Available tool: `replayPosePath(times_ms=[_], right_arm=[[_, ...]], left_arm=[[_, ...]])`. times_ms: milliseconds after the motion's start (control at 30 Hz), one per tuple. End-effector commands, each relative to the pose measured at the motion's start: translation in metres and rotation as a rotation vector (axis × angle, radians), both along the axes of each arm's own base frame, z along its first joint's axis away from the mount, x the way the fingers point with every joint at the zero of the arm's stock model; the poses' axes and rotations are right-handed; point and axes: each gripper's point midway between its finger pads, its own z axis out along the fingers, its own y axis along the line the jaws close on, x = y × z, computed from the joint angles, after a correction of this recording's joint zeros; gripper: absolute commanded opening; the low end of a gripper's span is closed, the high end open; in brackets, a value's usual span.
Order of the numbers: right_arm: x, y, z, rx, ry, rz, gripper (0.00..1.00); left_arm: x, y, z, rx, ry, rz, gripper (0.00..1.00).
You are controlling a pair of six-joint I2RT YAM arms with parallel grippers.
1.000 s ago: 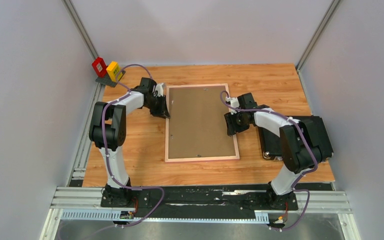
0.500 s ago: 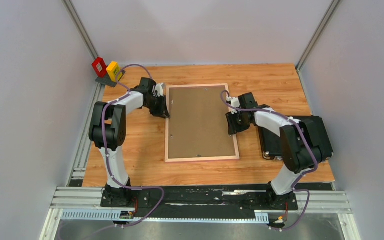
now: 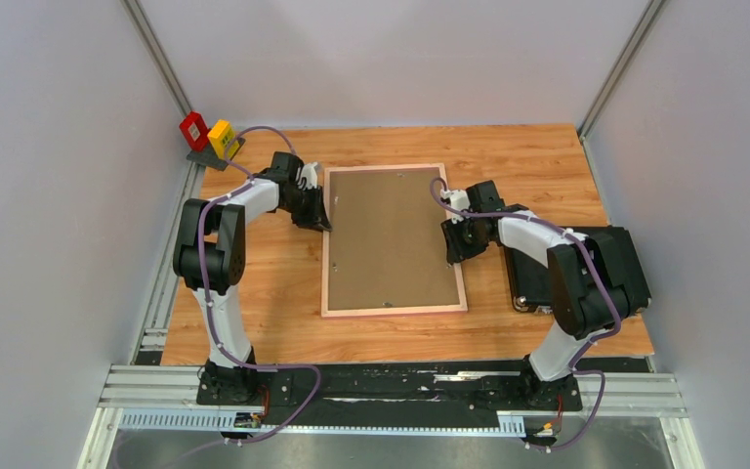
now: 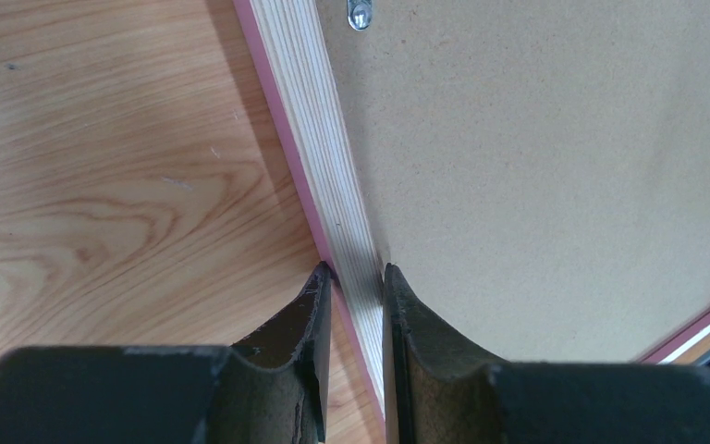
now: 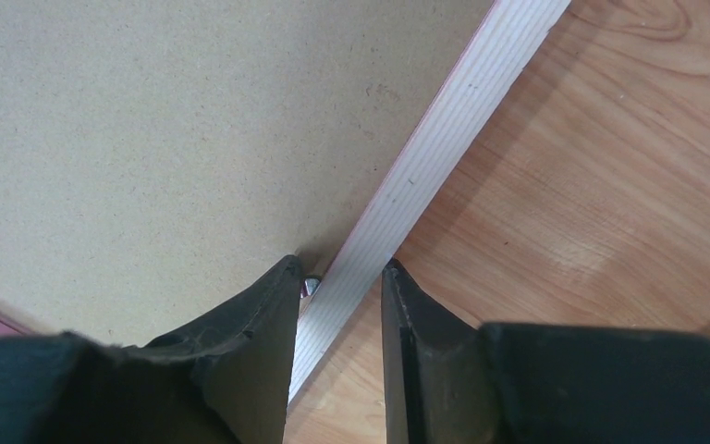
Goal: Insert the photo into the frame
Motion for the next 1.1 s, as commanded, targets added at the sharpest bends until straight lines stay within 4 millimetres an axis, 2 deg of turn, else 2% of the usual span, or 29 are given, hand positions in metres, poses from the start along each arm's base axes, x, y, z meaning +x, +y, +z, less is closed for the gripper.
replayPosePath(times_ms=[0,367,667,1067], right_arm=[[-0.005,0.008,-0.002,0.009,-0.015,0.110,0.33],[-0.009,0.009,0.000,0.005,-0.035,0.215,0.35],[-0.016,0.016,0.002,0.037,-0.012,0.294,0.40],[-0.018,0.012,-0.003,0.016,-0.001,0.339,0.46]], left_arm=[[-0.011,0.001,-0.007,-0.014,0.042,-0.019,0.13],[-0.011,0.001,-0.008,-0.013,0.043,-0.017,0.13],[-0.011,0.002,-0.008,-0.012,0.042,-0.016,0.13],[-0.011,0.002,-0.008,-0.014,0.045,-0.015,0.13]])
